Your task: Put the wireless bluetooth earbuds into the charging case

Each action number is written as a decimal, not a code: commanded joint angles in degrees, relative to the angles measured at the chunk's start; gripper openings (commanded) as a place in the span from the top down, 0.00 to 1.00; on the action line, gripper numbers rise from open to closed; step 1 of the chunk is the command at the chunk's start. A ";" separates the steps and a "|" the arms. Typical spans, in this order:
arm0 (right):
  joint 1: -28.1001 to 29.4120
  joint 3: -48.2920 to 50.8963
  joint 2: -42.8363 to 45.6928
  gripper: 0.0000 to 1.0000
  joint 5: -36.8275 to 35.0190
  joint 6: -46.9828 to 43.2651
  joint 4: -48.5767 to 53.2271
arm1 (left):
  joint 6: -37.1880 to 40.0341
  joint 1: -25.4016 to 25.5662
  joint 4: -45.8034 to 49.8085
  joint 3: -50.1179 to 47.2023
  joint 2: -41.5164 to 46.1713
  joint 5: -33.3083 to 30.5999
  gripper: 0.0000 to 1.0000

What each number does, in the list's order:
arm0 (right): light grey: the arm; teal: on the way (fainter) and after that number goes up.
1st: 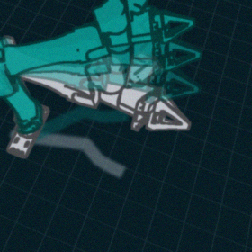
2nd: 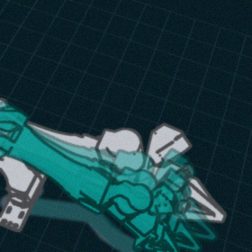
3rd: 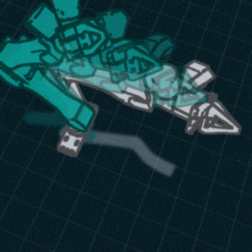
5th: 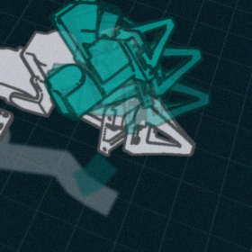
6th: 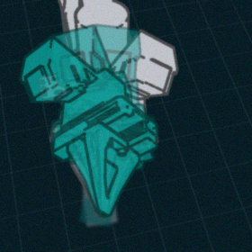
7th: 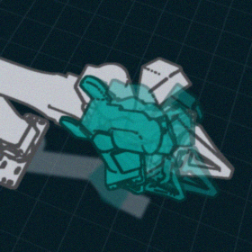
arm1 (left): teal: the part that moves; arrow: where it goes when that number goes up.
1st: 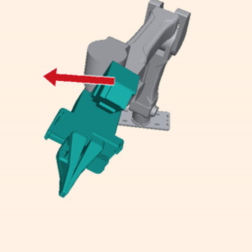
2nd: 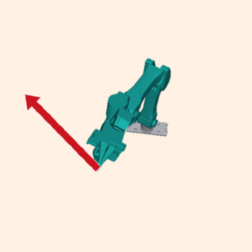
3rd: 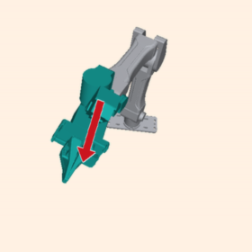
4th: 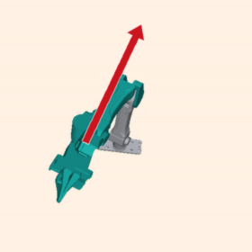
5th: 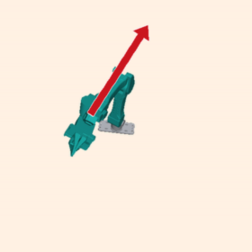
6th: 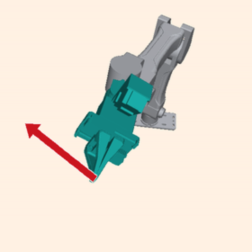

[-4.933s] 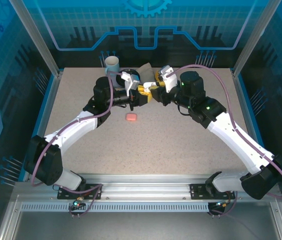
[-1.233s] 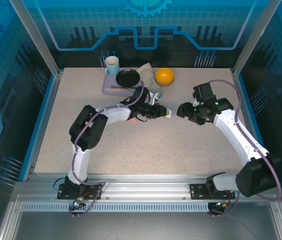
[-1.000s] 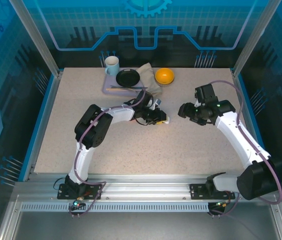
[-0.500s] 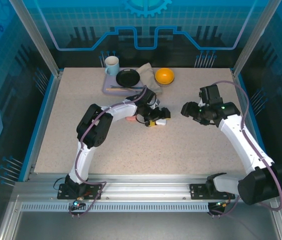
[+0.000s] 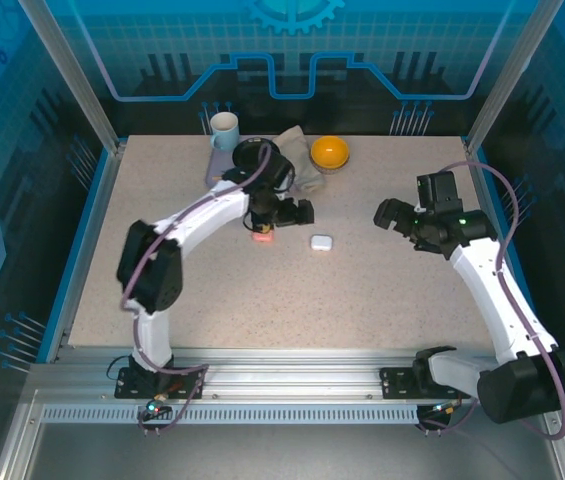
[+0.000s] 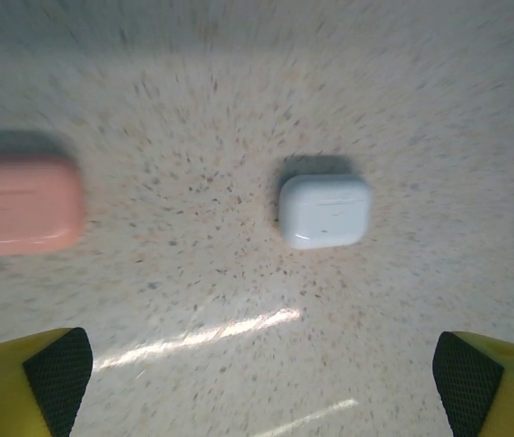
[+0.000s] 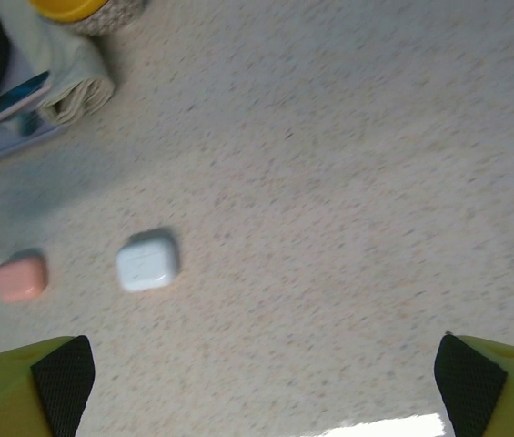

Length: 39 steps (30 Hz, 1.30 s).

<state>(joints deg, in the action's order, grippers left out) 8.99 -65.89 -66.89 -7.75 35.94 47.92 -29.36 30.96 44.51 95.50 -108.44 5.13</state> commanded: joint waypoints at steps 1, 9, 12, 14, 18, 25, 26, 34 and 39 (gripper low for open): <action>-1.08 1.07 1.03 0.00 -11.43 -4.82 -3.04 | 8.66 -0.03 0.38 -1.72 11.37 -10.74 0.01; -1.32 23.70 1.64 0.00 -27.65 -17.73 -36.92 | 36.71 -0.78 -32.29 -30.57 33.72 -27.82 0.01; -1.43 30.50 -0.50 0.00 -28.73 -21.24 -49.55 | 37.45 -5.97 -38.95 -39.24 38.11 -25.86 0.01; -1.36 35.28 -1.55 0.00 -27.28 -24.53 -59.45 | 36.89 -10.35 -45.23 -46.14 40.50 -23.45 0.01; -1.39 41.02 -5.60 0.00 -23.60 -28.89 -74.26 | 35.91 -17.85 -60.34 -59.74 41.59 -23.41 0.01; -1.52 45.27 -12.97 0.00 -16.18 -32.57 -92.86 | 33.70 -24.18 -84.83 -74.57 33.77 -16.17 0.01; -1.45 46.05 -14.50 0.00 -14.54 -33.83 -96.89 | 33.63 -24.73 -87.27 -75.01 31.35 -15.14 0.01; -5.30 41.95 -18.87 0.00 -1.13 -34.46 -91.72 | 31.92 -31.11 -93.06 -73.50 21.70 -0.36 0.01; -4.87 42.28 -19.19 0.00 -1.64 -34.75 -93.10 | 28.98 -32.89 -89.37 -71.64 21.52 -3.14 0.01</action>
<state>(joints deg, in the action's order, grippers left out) 4.45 -22.65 -86.26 -11.70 1.63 -43.20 2.02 -1.56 -43.00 22.15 -86.63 1.13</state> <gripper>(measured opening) 0.999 0.990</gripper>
